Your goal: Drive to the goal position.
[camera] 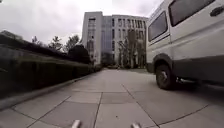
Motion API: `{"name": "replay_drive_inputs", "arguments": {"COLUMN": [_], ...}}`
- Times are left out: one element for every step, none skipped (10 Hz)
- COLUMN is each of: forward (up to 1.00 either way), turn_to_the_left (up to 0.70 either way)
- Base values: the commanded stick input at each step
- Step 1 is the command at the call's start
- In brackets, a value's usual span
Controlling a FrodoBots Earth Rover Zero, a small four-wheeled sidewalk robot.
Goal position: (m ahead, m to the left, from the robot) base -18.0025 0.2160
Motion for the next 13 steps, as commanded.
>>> {"name": "replay_drive_inputs", "arguments": {"forward": [0.85,0.85,0.85,0.85,0.85,0.85,0.85,0.85,0.85,0.85,0.85,0.85,0.85], "turn_to_the_left": [0.0,0.0,0.0,0.0,0.0,0.0,0.0,0.0,0.0,0.0,0.0,0.0,0.0]}}
